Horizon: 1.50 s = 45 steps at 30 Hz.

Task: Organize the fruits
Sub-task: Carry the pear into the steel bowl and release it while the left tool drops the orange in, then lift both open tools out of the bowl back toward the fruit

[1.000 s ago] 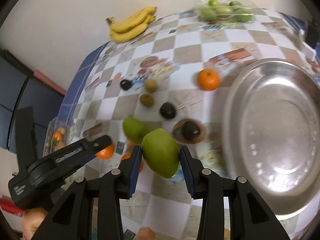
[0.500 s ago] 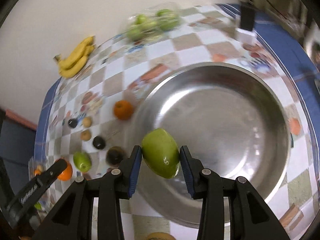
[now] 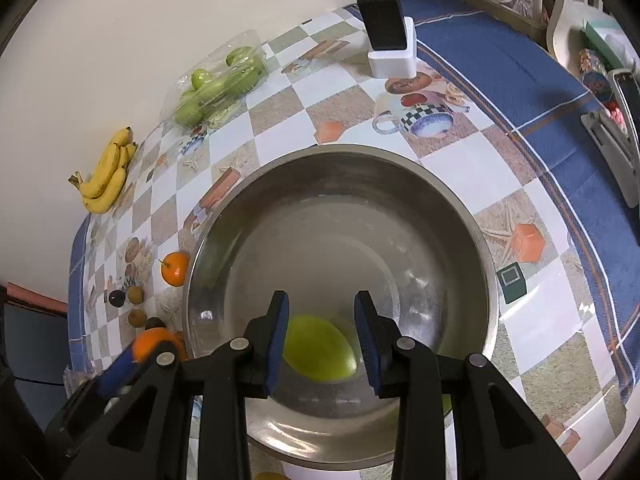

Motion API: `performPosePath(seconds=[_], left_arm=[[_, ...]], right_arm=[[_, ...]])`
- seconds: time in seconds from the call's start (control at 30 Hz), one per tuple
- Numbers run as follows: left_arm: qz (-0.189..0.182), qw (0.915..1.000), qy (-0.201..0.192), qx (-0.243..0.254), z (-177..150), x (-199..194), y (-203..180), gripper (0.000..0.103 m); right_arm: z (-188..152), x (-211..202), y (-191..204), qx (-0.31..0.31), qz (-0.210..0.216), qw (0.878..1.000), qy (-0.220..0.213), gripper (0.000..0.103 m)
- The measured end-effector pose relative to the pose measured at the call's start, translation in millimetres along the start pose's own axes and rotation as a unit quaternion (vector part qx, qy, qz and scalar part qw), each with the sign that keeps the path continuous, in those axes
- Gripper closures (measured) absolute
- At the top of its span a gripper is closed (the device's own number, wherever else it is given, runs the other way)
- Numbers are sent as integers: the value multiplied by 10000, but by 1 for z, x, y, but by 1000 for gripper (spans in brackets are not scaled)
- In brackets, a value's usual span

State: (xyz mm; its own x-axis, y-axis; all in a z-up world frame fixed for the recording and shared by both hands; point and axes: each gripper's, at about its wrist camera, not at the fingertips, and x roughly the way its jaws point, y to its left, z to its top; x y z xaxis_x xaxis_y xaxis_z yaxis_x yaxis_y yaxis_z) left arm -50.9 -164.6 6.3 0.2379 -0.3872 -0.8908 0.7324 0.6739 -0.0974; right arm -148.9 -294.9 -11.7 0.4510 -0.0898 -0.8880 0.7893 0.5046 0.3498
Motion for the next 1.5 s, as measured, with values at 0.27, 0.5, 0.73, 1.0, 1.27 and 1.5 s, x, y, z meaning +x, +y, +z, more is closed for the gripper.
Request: performPosePath(seconds=[0.27,0.5,0.73,1.0,1.27,1.5], left_arm=[[126,9995,276,68,-7,29,-4,60],[72,9996,278,-1,-7,29,0,53],[58,9998,132,-126,-3,18,7,48],[650,9934,130,-936,-1,10,52,38],[1173,9760,465,-1775,-15,18,101,22],[1319,9703,478,-1969,-19,16,111,15]], right_arm=[[-1,8,-1,46,-28,9999,131,68],[-3,12,-1,86,-45,9997,220,68],[-4,10,-2,100,-63,9997,197,68],[-5,13,0,73,-76,9996,269,68],[-8,11,16,-225,-95,9995,211,68],[-12,14,23,-361,-129,9989,262,68]])
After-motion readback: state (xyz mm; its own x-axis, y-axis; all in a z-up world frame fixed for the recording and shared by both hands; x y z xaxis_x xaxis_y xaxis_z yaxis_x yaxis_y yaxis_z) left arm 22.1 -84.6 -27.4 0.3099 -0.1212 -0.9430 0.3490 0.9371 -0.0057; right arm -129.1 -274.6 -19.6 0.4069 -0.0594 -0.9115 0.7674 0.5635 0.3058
